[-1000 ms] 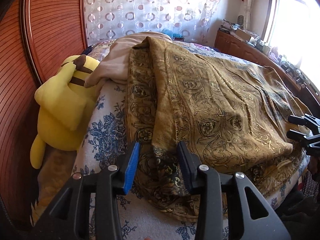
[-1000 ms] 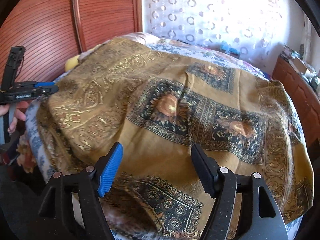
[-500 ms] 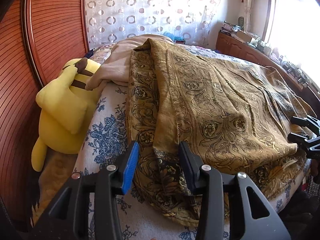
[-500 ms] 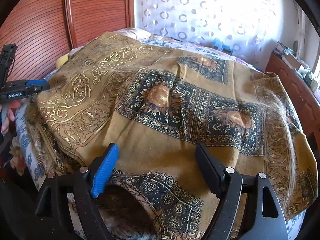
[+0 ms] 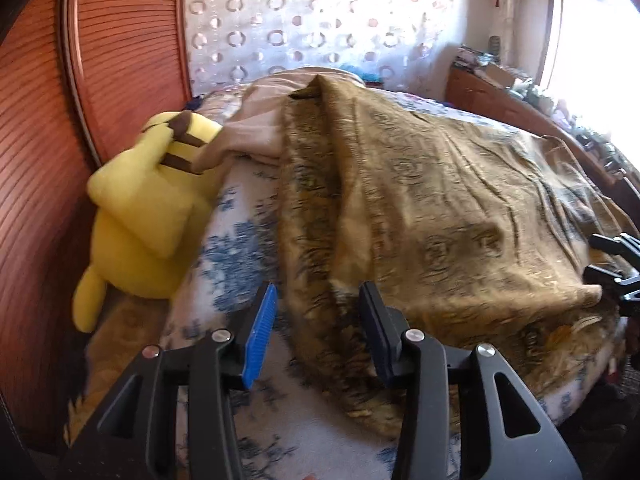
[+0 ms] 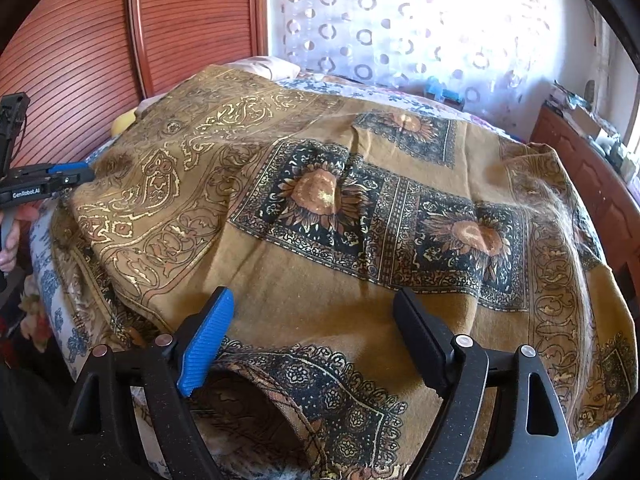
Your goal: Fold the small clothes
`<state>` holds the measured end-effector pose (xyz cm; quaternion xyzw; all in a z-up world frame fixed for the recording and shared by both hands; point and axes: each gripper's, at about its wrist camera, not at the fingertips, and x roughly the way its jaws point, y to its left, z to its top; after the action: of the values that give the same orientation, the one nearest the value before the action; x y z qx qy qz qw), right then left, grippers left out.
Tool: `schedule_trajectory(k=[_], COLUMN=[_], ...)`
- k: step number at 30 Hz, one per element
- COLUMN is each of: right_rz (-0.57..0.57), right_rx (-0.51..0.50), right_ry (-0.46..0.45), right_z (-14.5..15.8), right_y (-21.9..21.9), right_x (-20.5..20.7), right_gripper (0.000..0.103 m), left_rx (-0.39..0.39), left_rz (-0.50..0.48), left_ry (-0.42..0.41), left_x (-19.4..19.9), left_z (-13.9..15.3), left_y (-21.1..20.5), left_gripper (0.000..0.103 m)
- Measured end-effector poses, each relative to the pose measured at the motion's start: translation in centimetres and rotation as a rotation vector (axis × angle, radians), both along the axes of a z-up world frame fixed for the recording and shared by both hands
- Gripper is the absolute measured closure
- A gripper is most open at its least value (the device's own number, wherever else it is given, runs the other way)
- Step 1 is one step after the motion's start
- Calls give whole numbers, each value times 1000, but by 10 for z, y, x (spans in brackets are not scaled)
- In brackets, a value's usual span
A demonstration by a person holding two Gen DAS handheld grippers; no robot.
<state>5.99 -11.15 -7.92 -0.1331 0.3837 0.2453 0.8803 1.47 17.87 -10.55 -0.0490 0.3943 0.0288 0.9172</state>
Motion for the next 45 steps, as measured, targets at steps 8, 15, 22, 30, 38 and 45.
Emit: schedule_trajectory(k=[8, 15, 22, 30, 38, 45], right_rz=[1, 0, 1, -6, -127, -248], right_rx=[0, 1, 2, 72, 135, 194], right_ry=[0, 0, 0, 26, -33, -46], right_z=[0, 0, 0, 9, 38, 45], right_y=[0, 0, 0, -16, -79, -151], right_x=[0, 0, 0, 0, -5, -11], right_gripper=[19, 19, 19, 19, 19, 20], left_rx=[-35, -123, -83, -165, -176, -164], left_rz=[5, -46, -86, -149, -334, -532], left_ry=[-6, -20, -48, -184, -282, -307], left_x=[-2, -2, -3, -6, 21, 66], left_z=[-2, -1, 1, 50, 110, 150], left_y=[0, -3, -14, -30, -93, -182], left_gripper=[60, 62, 99, 100, 100, 100])
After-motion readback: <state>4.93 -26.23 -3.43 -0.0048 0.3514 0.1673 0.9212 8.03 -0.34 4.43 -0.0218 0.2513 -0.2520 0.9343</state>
